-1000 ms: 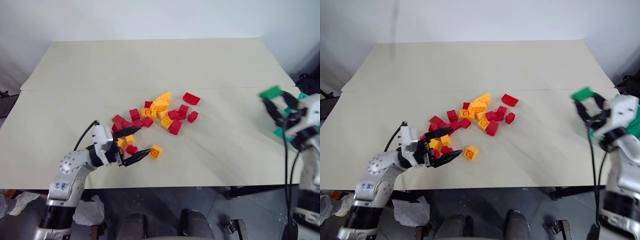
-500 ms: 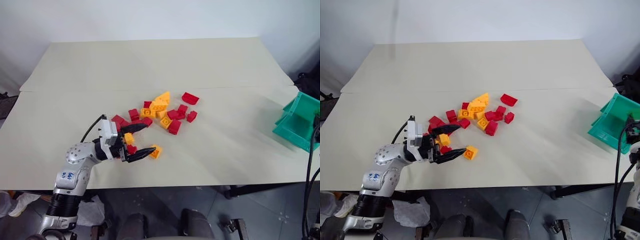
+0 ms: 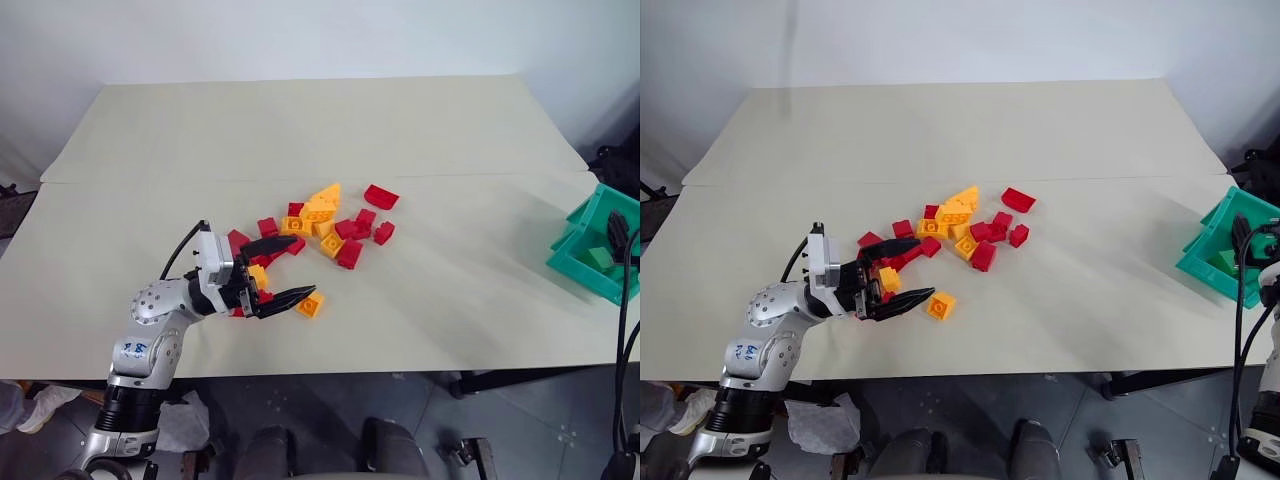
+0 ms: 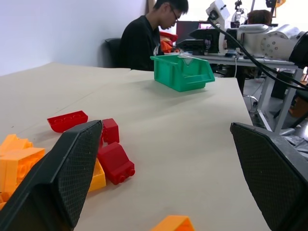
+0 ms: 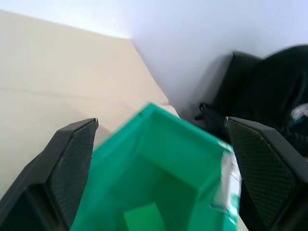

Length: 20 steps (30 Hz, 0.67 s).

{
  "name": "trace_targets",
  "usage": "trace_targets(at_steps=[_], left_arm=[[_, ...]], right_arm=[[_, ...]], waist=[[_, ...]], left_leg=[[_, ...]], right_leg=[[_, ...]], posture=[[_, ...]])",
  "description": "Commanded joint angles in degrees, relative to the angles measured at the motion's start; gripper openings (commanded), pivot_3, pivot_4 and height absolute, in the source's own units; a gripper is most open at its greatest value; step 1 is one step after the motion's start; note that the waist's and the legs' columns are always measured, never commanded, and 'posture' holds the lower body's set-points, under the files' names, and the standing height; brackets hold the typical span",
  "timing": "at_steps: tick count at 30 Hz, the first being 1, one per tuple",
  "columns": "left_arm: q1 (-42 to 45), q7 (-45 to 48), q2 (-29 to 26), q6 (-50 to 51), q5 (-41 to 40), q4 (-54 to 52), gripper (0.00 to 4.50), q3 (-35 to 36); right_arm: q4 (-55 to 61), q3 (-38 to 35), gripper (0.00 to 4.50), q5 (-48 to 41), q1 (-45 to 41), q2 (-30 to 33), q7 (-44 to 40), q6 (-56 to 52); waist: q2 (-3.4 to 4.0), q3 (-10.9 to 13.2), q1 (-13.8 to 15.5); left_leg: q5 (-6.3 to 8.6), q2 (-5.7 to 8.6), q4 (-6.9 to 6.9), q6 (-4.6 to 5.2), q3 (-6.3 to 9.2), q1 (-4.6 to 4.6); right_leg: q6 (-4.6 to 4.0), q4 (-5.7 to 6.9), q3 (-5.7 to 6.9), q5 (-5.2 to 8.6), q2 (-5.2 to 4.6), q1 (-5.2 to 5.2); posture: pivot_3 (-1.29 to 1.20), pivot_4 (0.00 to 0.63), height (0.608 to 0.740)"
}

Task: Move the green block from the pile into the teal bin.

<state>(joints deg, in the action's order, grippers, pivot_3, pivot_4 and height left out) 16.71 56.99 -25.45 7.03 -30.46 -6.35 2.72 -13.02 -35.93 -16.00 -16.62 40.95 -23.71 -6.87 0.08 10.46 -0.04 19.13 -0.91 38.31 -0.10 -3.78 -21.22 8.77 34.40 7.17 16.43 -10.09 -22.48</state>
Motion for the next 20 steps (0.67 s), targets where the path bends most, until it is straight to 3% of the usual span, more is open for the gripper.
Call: trace_targets(at_steps=[1,5,11,20], left_arm=[[-0.9,-1.3,-0.9,-0.6,-1.0,-1.2,4.5,3.4],[-2.2,-1.7,-3.6,-2.1,0.3,0.9,4.5,7.3],[-7.3,-1.9,-8.8,-4.4,3.2,3.3,4.5,11.8],[-16.8,-4.4,-10.7,-8.8,6.6,2.2,4.5,15.6]], right_arm=[[11.2,2.1,4.44,-10.9,1.0,0.0,-16.2,6.5],[21.5,10.7,4.44,-15.6,6.5,1.9,-28.3,2.0],[28.9,20.5,4.44,-18.0,11.2,2.8,-38.7,-0.6],[22.8,22.2,4.44,-15.6,16.9,3.6,-50.0,5.3]], waist=[[0.03,0.0,-0.2],[-0.03,0.0,0.0],[-0.06,0.0,0.3],[-0.11,0.0,1.5]], left_leg=[[0.0,0.0,-0.02,0.0,0.0,-0.01],[0.0,-0.07,-0.02,-0.01,0.04,0.03],[0.02,-0.04,0.04,0.02,0.08,-0.02],[0.05,-0.04,0.15,0.06,0.06,-0.03]], right_leg=[[0.0,-0.01,0.0,0.0,0.0,-0.01],[-0.01,0.0,0.02,0.0,0.08,0.02],[0.0,-0.03,0.04,-0.01,0.05,0.03],[-0.03,-0.22,0.05,-0.03,0.06,0.11]], posture=[[0.0,0.15,0.74],[0.0,0.15,0.74],[0.0,0.15,0.74],[0.0,0.15,0.74]])
